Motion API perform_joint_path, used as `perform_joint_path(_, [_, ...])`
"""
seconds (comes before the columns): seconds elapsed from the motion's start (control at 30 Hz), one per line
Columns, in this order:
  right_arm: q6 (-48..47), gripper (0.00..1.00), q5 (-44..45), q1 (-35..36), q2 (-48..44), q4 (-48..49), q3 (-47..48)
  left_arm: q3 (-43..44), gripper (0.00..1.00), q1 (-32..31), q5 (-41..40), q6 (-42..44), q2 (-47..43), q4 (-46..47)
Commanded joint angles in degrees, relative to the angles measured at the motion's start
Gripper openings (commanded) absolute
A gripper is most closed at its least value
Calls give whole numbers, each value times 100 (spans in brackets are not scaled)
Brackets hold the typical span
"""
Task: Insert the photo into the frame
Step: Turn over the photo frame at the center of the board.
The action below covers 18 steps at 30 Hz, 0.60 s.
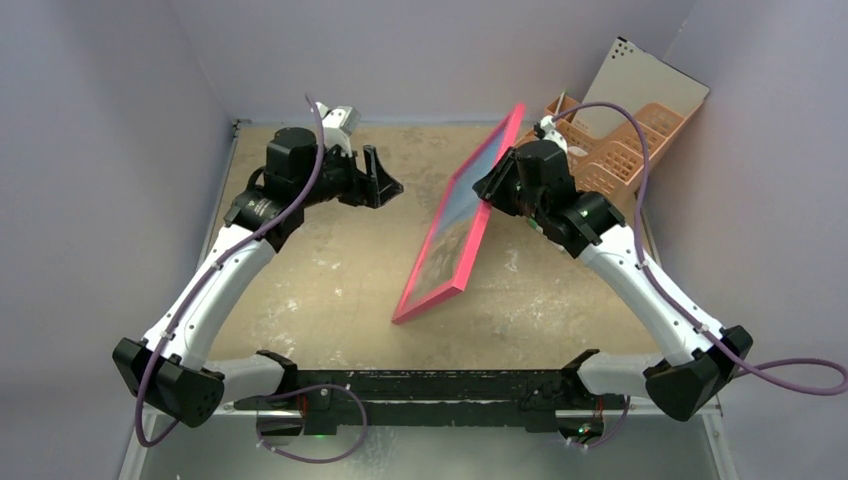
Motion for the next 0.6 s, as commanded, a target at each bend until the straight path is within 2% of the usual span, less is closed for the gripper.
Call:
perform_joint_path(0.0, [-174, 35, -415, -139, -98, -69, -153, -111, 72, -11, -1087, -154, -12, -189])
perform_joint_path(0.23, [-764, 31, -1755, -733, 141, 880, -716, -378, 71, -11, -1239, -239, -1, -198])
perform_joint_path(0.5, [-955, 29, -3280, -816, 932, 2879, -1472, -611, 70, -11, -1881, -12, -269, -581])
perform_joint_path(0.57, [-952, 28, -3391, -816, 1151, 3404, -1579, -685, 70, -11, -2076, 21, -360, -651])
